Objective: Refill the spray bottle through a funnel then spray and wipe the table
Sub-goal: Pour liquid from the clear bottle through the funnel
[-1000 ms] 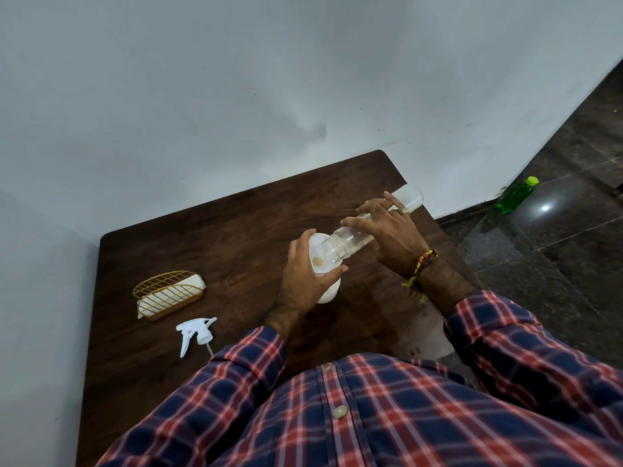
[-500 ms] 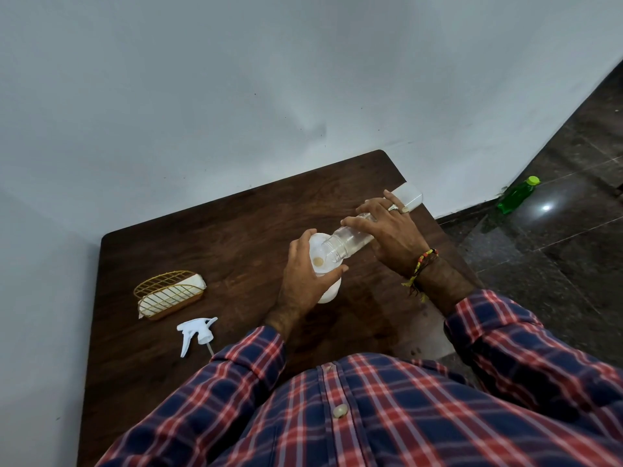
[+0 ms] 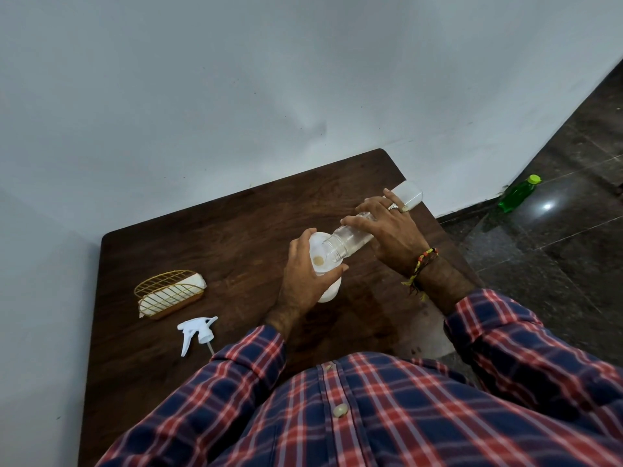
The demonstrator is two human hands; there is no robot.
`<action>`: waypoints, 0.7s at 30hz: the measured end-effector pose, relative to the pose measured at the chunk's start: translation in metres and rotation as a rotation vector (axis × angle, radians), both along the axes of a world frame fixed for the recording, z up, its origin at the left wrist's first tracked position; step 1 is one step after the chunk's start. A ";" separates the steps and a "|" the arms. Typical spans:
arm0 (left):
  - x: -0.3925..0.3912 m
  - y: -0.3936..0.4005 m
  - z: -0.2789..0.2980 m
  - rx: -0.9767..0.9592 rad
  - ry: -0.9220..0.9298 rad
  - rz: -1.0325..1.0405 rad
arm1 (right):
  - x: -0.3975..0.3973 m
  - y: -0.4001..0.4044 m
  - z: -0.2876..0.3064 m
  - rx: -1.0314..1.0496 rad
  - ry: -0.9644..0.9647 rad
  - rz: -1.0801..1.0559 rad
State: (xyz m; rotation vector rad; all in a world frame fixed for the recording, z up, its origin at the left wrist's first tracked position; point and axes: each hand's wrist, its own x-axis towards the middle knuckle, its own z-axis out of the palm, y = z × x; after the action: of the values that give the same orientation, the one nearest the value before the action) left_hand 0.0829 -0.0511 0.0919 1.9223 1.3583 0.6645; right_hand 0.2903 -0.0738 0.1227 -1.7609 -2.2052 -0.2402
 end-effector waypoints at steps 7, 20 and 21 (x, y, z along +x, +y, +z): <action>0.000 0.000 -0.001 -0.004 0.001 -0.001 | 0.000 0.000 0.000 0.012 -0.008 0.000; 0.000 0.000 0.000 -0.005 -0.012 -0.002 | 0.001 0.000 -0.003 0.051 0.009 0.008; 0.000 0.000 0.000 -0.007 -0.008 -0.002 | 0.001 0.000 -0.003 0.054 0.009 0.008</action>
State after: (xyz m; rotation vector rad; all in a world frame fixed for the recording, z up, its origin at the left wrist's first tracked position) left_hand 0.0826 -0.0508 0.0915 1.9134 1.3517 0.6653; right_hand 0.2915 -0.0735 0.1195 -1.7210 -2.1783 -0.2862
